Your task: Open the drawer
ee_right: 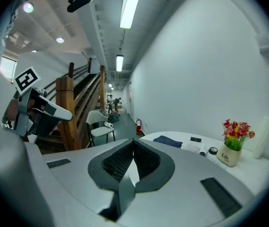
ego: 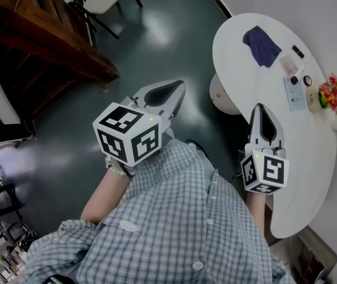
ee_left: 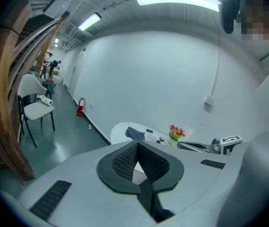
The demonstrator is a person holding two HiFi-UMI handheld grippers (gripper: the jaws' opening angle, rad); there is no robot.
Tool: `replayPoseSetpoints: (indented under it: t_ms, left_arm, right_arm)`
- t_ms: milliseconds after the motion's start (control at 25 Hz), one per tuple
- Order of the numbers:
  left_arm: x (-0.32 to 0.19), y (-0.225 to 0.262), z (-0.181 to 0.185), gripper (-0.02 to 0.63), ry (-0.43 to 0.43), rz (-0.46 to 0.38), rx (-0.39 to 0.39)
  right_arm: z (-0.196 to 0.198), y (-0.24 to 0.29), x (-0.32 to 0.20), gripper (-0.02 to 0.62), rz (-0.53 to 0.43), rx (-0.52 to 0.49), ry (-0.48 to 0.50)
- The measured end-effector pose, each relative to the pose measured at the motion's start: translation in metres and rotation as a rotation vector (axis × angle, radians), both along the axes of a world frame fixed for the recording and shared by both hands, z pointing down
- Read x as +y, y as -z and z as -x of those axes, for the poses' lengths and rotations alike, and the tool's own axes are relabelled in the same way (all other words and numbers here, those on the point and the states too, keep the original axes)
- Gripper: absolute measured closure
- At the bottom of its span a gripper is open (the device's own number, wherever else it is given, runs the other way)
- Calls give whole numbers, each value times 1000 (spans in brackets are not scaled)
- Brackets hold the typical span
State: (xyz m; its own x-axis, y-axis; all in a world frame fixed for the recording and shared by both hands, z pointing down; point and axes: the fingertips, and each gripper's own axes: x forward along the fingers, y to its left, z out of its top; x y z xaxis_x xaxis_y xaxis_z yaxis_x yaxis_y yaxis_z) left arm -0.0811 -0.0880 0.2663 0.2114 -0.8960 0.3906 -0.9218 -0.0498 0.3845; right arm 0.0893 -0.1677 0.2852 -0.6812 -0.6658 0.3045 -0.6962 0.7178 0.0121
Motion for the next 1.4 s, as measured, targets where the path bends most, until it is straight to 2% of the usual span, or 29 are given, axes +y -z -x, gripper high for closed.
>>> replayPoseSetpoints:
  t_ms: [280, 440, 640, 800, 1000, 1120, 1240, 1400]
  left_arm:
    - [-35, 3, 25, 603, -175, 3, -11]
    - [-48, 5, 56, 603, -231, 3, -11]
    - [-57, 2, 89, 603, -335, 16, -3]
    - [-62, -4, 107, 603, -382, 16, 12]
    - [-64, -13, 106, 603, -485, 25, 35]
    - [-65, -19, 101, 603, -550, 35, 21]
    - [-66, -25, 101, 603, -574, 43, 16]
    - [-61, -35, 99, 603, -574, 68, 58]
  right_arm:
    - [30, 4, -16, 586, 10, -10, -131]
    - [56, 7, -22, 586, 13, -10, -200]
    - [73, 3, -10, 586, 48, 16, -352]
    - [91, 0, -2, 586, 57, 23, -399]
    - [92, -8, 17, 586, 71, 45, -498]
    - [91, -17, 29, 586, 98, 51, -545]
    - [91, -28, 37, 586, 125, 58, -566]
    - [94, -43, 46, 586, 154, 90, -573]
